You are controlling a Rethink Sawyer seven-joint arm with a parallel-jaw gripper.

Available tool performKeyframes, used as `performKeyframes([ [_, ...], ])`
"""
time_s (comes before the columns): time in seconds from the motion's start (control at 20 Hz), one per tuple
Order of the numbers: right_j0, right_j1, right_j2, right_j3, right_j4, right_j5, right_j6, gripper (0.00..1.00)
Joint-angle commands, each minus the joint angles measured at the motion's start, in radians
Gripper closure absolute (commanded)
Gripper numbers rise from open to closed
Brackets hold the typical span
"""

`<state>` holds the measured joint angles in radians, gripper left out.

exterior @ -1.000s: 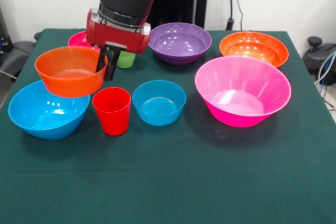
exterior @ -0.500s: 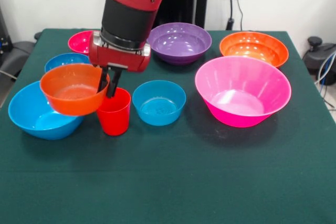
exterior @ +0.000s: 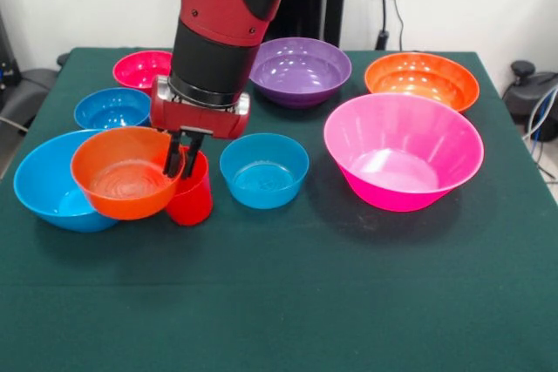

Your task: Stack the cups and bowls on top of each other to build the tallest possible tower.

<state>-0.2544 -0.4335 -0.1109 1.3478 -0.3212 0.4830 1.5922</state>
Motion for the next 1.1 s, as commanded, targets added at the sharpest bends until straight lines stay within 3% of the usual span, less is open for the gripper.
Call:
performKeyframes([
  [0.05, -0.014, 0.038, 0.122, -0.045, -0.008, 0.01, 0.007, 1.0],
  [0.75, -0.023, 0.04, 0.141, -0.051, -0.025, -0.01, -0.012, 1.0],
  [1.1, -0.004, 0.036, 0.126, -0.08, -0.017, 0.039, -0.008, 1.0],
])
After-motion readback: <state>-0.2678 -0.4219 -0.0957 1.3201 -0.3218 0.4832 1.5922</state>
